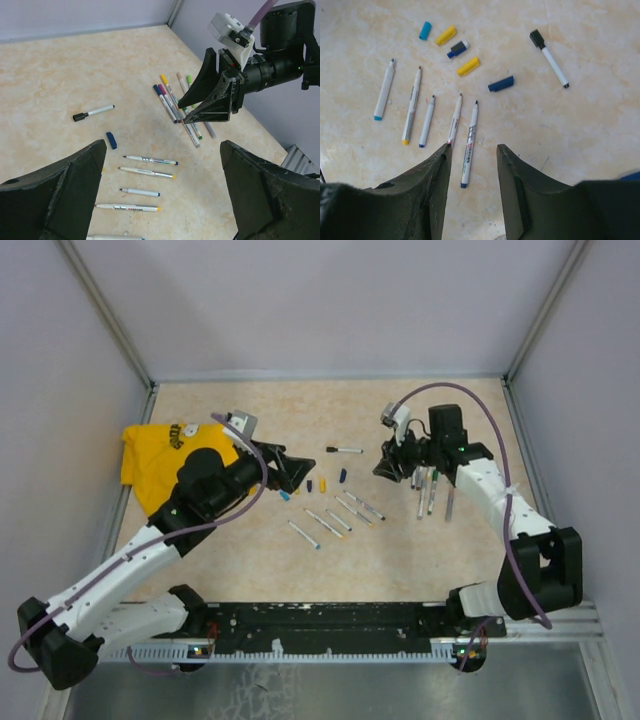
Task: Open the pen caps
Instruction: Pick up the pen from the center of the board.
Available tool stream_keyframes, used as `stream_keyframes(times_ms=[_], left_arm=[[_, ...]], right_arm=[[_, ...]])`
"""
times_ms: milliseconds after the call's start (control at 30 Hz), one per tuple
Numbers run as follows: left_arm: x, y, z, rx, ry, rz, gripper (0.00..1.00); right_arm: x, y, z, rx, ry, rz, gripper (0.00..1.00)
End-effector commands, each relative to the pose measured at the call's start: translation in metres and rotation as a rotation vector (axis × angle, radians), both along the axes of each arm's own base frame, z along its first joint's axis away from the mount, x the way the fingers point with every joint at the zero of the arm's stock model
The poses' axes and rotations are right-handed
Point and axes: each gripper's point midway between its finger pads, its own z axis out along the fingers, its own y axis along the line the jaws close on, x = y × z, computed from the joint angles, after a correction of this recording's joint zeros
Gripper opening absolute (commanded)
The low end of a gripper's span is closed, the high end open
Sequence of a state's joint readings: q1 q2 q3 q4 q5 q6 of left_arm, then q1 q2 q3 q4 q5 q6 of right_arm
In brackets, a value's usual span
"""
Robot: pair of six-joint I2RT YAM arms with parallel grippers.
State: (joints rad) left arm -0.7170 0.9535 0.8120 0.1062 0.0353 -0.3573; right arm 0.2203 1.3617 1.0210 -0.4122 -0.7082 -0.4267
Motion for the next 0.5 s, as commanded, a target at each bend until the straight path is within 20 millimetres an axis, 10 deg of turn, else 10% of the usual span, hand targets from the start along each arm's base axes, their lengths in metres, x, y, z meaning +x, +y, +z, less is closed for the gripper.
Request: stream_keyframes(times_ms=[0, 467], left_arm=[[-0.008, 0.009, 0.033, 0.039, -0.055, -0.015, 1.0], [-0.022, 0.046, -0.032, 0.146, 0.015, 0.082, 1.0]], right_arm=[[0.015, 0.019, 0.062, 0.099, -0.183, 0.12, 0.42], [0.026, 0.03, 0.011, 0.025, -0.185, 0.356, 0.42]])
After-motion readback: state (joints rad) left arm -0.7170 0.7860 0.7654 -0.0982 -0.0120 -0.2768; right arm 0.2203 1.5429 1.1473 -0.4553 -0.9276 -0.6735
